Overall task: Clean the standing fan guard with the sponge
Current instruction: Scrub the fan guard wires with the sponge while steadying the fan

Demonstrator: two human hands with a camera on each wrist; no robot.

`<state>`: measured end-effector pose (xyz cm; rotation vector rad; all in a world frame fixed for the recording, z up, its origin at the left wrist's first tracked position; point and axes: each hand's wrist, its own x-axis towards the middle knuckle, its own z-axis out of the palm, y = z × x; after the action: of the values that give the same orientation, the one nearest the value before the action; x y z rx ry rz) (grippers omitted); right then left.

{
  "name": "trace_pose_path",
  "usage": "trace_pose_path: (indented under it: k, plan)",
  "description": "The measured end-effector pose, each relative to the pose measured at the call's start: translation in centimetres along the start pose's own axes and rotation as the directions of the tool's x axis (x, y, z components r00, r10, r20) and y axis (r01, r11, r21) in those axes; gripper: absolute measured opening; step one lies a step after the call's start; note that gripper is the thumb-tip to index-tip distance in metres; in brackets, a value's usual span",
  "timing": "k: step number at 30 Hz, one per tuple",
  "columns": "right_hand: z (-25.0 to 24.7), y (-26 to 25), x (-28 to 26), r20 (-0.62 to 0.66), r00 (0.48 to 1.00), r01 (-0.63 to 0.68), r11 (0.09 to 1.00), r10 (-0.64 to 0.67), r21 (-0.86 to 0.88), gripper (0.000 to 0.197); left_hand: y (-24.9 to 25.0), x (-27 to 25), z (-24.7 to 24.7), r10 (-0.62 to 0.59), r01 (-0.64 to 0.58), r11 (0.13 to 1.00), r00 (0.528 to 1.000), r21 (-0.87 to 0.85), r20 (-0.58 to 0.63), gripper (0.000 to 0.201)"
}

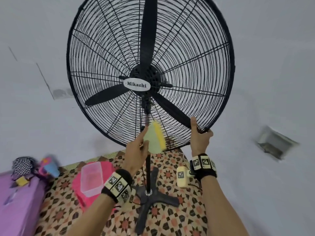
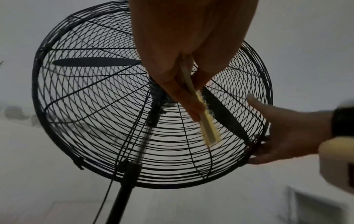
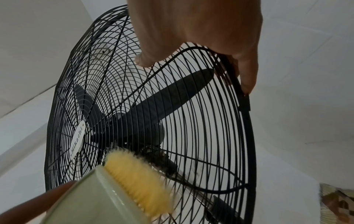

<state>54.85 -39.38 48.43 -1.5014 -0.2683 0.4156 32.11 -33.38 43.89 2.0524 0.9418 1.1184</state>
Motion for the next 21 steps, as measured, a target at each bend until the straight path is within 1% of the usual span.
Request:
trace_pose_path:
  k: [2, 4, 5, 6, 7, 8, 11, 12, 13, 14, 16, 18, 19, 20, 21]
  plan:
    - [-0.2, 0.1, -0.2, 0.009, 1.0, 0.013, 1.0, -0.013, -0.014, 0.115, 0.8, -0.4, -0.6, -0.014, 0.012, 0.999, 0.999, -0.052, -0.046, 0.059]
    - [-0.3, 0.2, -0.3, 0.016, 1.0, 0.026, 0.999, -0.025, -0.02, 0.114, 1.6, -0.2, -1.1, 0.002, -0.015, 0.995, 0.991, -0.096, -0.137, 0.059]
    - [-0.4, 0.1, -0.5, 0.02, 0.999, 0.031, 0.999, -0.031, -0.022, 0.114, 1.6, 0.0, -1.2, 0.017, -0.036, 0.995, 0.984, -0.098, -0.18, 0.059]
    - [-0.4, 0.1, -0.6, 0.025, 0.999, 0.034, 0.999, -0.033, -0.022, 0.114, 1.4, 0.1, -1.0, 0.017, -0.035, 0.995, 0.98, -0.089, -0.196, 0.059]
    - [-0.3, 0.2, -0.8, 0.032, 0.999, 0.038, 0.999, -0.037, -0.021, 0.115, 1.1, -0.1, -0.7, 0.0, -0.014, 0.997, 0.983, -0.074, -0.183, 0.059]
    - [-0.2, 0.3, -0.9, 0.038, 0.998, 0.042, 0.999, -0.041, -0.024, 0.116, 0.4, -0.5, -0.1, -0.019, 0.012, 0.999, 0.989, -0.049, -0.145, 0.059]
    - [0.0, 0.7, -1.5, 0.039, 0.998, 0.056, 0.998, -0.055, -0.025, 0.112, -2.6, -3.3, 1.5, -0.017, 0.015, 0.997, 1.0, 0.075, 0.022, 0.058]
    - [0.0, 0.7, -1.6, 0.042, 0.998, 0.056, 0.998, -0.055, -0.024, 0.108, -3.0, -4.2, 1.7, -0.013, 0.008, 0.996, 0.999, 0.091, 0.053, 0.058]
    - [0.0, 0.7, -1.7, 0.045, 0.997, 0.057, 0.998, -0.056, -0.024, 0.105, -3.2, -4.5, 1.5, -0.01, 0.006, 0.997, 0.999, 0.083, 0.052, 0.058]
    - [0.0, 0.7, -1.8, 0.048, 0.997, 0.059, 0.998, -0.058, -0.022, 0.104, -2.8, -4.5, 1.1, -0.015, 0.014, 0.999, 1.0, 0.04, 0.024, 0.058]
    - [-0.2, 0.6, -1.8, 0.052, 0.997, 0.063, 0.998, -0.063, -0.015, 0.107, -1.7, -3.6, 0.2, -0.032, 0.03, 0.999, 0.997, -0.039, -0.067, 0.059]
    - [-0.2, 0.6, -1.9, 0.053, 0.997, 0.062, 0.998, -0.061, -0.015, 0.108, -0.8, -2.1, -0.5, -0.027, 0.019, 0.999, 0.985, -0.049, -0.169, 0.059]
    - [-0.2, 0.6, -2.0, 0.056, 0.997, 0.059, 0.998, -0.058, -0.012, 0.109, -0.7, -1.5, -0.5, -0.02, 0.013, 0.999, 0.98, -0.034, -0.2, 0.059]
    - [-0.2, 0.5, -2.1, 0.056, 0.997, 0.057, 0.998, -0.057, -0.012, 0.109, -0.8, -1.3, -0.2, -0.016, 0.013, 1.0, 0.979, -0.015, -0.205, 0.059]
    - [-0.2, 0.5, -2.1, 0.054, 0.997, 0.057, 0.998, -0.056, -0.012, 0.109, -1.1, -1.4, 0.3, -0.009, 0.01, 1.0, 0.984, 0.004, -0.176, 0.058]
